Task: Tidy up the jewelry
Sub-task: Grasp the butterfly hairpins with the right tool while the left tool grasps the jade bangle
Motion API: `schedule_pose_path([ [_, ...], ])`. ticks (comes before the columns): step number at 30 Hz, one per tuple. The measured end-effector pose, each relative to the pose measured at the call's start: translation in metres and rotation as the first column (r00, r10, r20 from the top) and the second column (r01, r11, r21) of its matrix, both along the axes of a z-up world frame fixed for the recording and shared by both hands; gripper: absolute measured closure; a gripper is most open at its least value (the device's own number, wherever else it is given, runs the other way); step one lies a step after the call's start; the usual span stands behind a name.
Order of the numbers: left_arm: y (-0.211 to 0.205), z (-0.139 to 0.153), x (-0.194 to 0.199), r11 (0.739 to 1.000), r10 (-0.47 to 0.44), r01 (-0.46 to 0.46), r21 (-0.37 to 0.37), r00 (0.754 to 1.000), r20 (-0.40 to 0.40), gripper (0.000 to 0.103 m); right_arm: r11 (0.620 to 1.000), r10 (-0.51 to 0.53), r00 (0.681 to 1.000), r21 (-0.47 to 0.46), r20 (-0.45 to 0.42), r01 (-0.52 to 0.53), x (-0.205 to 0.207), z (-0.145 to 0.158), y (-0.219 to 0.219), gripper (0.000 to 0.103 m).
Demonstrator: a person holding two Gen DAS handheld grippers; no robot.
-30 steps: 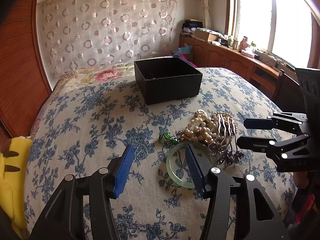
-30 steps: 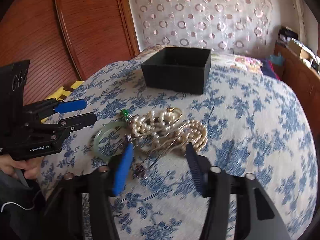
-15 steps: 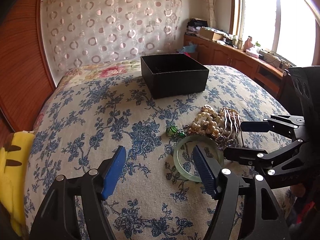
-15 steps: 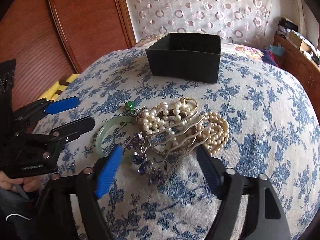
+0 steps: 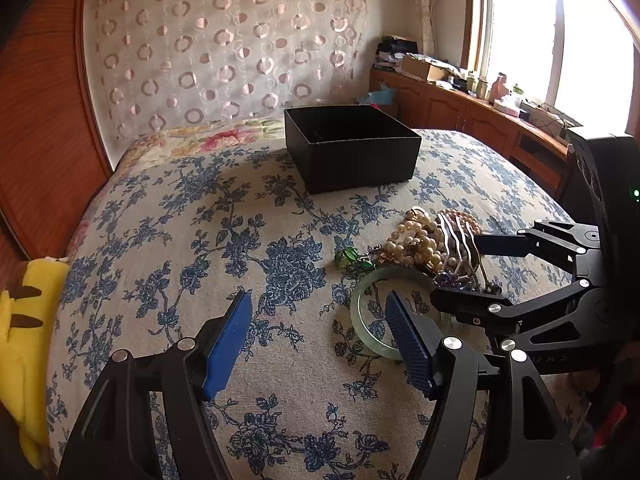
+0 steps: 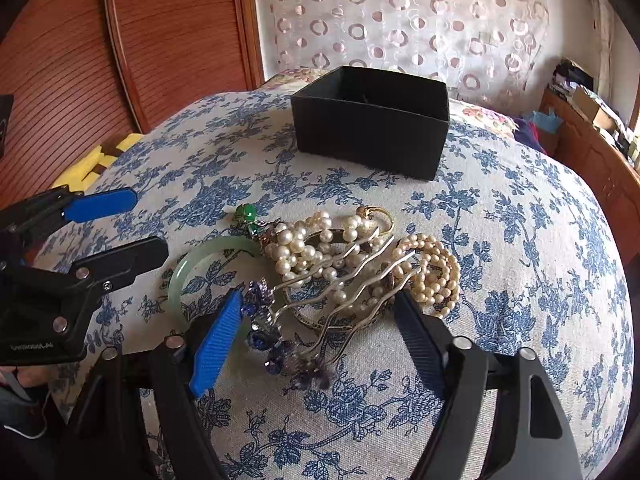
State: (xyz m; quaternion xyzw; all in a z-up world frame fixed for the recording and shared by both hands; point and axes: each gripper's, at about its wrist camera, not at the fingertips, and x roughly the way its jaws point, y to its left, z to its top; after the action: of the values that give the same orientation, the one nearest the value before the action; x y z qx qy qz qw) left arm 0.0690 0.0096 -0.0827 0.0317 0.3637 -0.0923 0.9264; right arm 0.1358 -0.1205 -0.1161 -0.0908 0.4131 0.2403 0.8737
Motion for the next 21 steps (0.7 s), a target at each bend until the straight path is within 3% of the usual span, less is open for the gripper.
schedule_pose_path([
  [7,-0.003,-0.003,-0.001,1.0,-0.008,0.008,-0.003,1.0,-0.006,0.037,1.0,-0.004,1.0,0.014,0.002,0.004,-0.005,0.002,-0.009,0.045],
  [21,-0.031,-0.015,-0.001,0.994,-0.111,0.111,-0.009,0.991,-0.069,0.037,0.998,-0.039,0.997,0.041,0.065,0.036,-0.019,0.022,-0.047,0.046],
])
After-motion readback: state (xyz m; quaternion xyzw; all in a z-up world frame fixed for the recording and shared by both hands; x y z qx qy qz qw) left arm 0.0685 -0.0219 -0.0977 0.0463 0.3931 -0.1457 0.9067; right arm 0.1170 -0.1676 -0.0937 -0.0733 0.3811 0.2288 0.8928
